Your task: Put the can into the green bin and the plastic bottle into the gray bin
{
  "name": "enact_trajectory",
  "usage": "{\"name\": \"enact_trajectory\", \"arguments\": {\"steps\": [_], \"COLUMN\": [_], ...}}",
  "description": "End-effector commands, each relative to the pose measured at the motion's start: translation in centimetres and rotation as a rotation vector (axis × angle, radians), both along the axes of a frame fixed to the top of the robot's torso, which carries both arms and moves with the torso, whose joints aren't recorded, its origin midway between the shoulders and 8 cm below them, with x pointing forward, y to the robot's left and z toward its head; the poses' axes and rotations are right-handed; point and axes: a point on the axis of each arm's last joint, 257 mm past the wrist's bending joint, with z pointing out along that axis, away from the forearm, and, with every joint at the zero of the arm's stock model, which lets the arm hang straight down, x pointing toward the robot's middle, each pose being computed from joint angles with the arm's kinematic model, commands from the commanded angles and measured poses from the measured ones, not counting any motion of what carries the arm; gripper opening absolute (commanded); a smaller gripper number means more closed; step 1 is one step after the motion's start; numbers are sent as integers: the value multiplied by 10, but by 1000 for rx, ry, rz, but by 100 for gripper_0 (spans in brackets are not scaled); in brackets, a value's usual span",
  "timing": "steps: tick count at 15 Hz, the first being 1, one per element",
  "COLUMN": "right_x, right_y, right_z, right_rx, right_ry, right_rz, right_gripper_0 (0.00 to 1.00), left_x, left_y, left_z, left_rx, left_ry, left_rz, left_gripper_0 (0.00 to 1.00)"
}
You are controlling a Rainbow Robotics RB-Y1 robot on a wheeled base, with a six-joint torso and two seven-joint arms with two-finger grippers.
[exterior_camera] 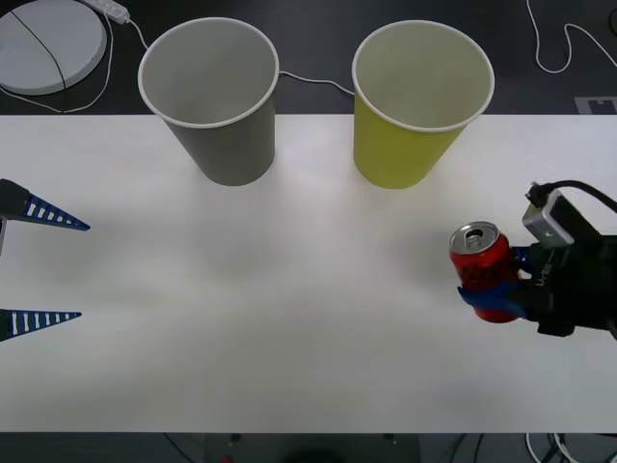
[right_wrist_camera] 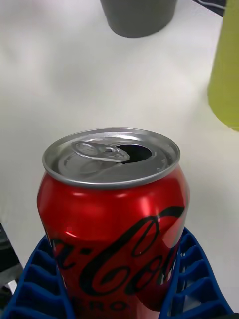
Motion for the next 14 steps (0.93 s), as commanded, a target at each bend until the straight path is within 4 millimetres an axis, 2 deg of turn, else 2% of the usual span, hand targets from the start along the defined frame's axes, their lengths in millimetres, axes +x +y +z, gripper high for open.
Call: {"name": "enact_trajectory", "arguments": {"steps": [1,5,8,11,14], "right_x": [3,26,45,56,64], "right_y": [-26,-73,-97,-101,-94], "right_z": [27,62,90,120,143], "right_rx": [-56,-130,-126,-104,-153], "right_ry": [55,58,40,50,46], "right_rz": [-87,-186,-234,-232,-193], "right_gripper_0": [0,0,0,0,0], "left_x": [0,0,0,0,0], "left_y": [0,0,0,0,0], "left_z": [0,0,0,0,0], "left_rx": [0,0,0,0,0], "left_ry": [0,0,0,0,0], "left_rz": [0,0,0,0,0], "left_gripper_0": [100,100,100,100,100]}}
